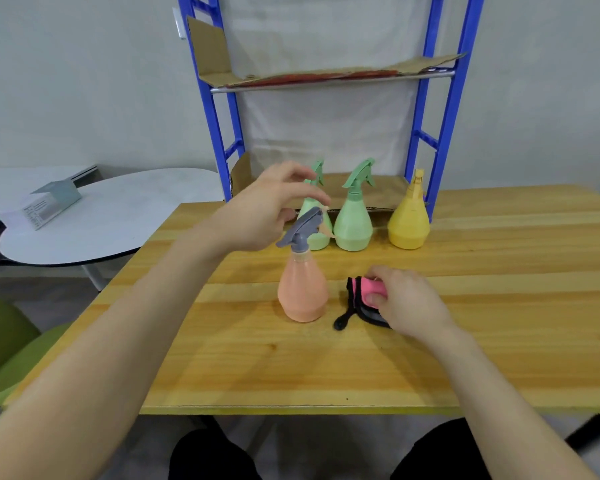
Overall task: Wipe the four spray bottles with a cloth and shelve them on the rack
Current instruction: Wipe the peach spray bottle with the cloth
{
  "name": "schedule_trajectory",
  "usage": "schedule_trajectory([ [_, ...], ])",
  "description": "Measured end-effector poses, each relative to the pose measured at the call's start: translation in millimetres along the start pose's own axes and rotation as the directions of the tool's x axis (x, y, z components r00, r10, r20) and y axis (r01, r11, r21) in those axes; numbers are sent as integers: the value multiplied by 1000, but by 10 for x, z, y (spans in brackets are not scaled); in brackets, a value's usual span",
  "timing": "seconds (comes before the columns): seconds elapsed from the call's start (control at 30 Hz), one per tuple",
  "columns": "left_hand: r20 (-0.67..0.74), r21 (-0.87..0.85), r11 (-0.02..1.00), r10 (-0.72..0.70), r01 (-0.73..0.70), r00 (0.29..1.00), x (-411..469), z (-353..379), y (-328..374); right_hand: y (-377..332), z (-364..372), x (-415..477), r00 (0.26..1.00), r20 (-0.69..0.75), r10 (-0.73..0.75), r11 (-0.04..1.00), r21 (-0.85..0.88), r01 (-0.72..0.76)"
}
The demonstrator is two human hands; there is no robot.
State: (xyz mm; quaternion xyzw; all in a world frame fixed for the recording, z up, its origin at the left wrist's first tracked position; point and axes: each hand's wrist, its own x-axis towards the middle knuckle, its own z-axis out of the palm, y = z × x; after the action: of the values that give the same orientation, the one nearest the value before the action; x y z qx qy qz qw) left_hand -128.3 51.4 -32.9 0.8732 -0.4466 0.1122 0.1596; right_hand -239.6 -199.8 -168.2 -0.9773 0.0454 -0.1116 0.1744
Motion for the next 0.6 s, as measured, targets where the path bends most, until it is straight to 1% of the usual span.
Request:
schedule_trajectory([
  [0.07, 107, 59, 998, 15, -21, 994, 104, -92, 26, -4, -24, 3, 999, -17, 33, 996, 85, -31],
  [0.1, 135, 78, 997, 17, -27, 991, 130, -135, 21, -6, -32, 1, 998, -29, 50, 991, 125, -46],
  [0.2, 192, 91, 995, 7, -25, 981, 141, -242, 7, -10, -67, -1, 994, -71, 81, 970, 236, -62],
  [0.3, 197, 89, 996, -9, -8, 980, 133, -251, -57, -18, -81, -5, 993, -74, 90, 937, 343, -60],
  [0.37, 174, 27, 999, -25, 20, 984, 107, -223, -77, -31, -89, -8, 993, -77, 88, 930, 364, -54],
  [0.43, 124, -65, 994, -74, 82, 990, 65, -160, -95, -47, -103, -19, 991, -96, 94, 923, 382, -51],
  [0.53, -37, -123, 982, -148, 142, 988, -17, 9, -94, -51, -154, -4, 980, -158, 118, 886, 462, -33],
  [0.6, -137, -174, 966, -214, 189, 967, -80, 131, -69, -56, -202, 10, 977, -180, 116, 871, 492, -13],
])
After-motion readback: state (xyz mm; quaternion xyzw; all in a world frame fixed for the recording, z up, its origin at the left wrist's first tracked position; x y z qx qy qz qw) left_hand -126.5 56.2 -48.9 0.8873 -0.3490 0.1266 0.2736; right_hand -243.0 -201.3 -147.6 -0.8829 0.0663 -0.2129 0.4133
